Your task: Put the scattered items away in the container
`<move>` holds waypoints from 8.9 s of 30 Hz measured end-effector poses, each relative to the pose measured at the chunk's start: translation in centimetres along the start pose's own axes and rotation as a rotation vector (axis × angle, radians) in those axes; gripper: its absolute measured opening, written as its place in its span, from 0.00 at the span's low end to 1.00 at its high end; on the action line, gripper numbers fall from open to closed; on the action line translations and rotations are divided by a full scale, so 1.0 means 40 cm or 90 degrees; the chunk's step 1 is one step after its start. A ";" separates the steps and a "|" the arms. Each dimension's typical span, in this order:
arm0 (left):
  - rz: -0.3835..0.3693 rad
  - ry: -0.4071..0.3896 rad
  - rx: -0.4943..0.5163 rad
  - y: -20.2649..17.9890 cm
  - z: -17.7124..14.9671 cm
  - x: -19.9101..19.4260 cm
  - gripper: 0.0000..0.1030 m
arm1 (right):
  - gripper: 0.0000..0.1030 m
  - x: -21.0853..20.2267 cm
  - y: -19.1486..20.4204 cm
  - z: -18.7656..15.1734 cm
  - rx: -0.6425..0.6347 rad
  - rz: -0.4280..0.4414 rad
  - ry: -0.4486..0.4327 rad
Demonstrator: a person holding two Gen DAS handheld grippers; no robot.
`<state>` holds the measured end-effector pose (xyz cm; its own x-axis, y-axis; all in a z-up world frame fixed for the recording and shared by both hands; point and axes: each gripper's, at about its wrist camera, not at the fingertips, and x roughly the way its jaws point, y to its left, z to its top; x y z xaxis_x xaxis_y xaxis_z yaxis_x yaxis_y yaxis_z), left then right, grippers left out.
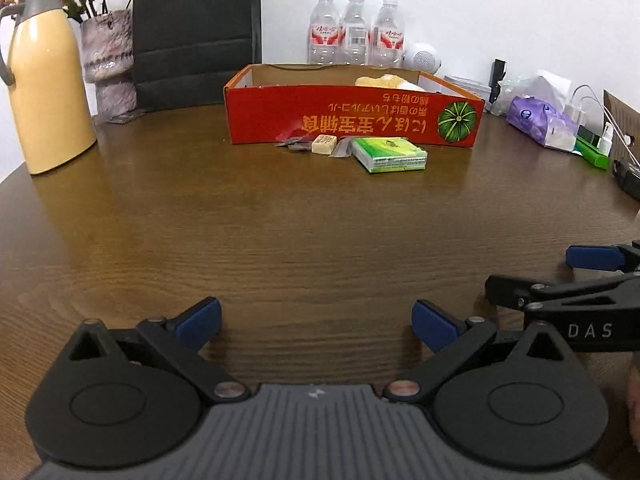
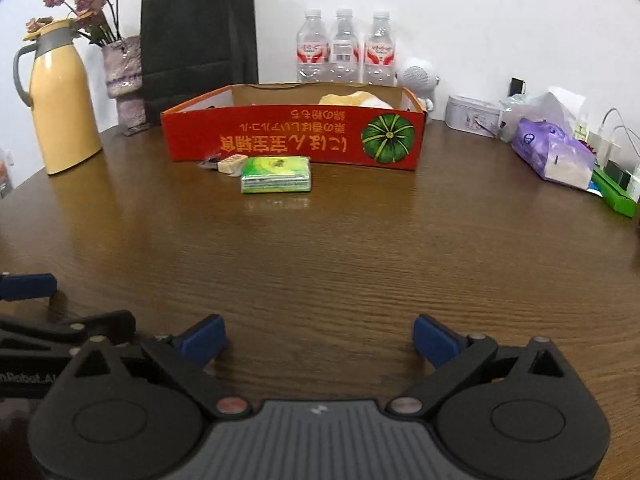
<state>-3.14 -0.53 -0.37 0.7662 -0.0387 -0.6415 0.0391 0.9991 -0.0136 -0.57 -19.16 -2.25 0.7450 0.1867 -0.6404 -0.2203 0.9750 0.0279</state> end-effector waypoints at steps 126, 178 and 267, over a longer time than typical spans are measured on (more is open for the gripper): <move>-0.036 -0.125 -0.033 -0.094 -0.124 -0.218 0.14 | 0.60 -0.230 0.089 -0.162 -0.026 -0.034 -0.154; -0.009 0.298 -0.047 0.136 0.843 0.615 0.98 | 0.82 0.597 -0.105 0.805 0.072 0.050 0.346; -0.112 0.031 -0.083 0.224 0.375 0.408 0.31 | 0.19 0.405 0.034 0.334 -0.015 0.076 -0.032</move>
<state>19.35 7.58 0.53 0.7223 -0.2154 -0.6572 0.0842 0.9706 -0.2255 19.63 -13.21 -2.32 0.7430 0.3077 -0.5944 -0.3242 0.9424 0.0827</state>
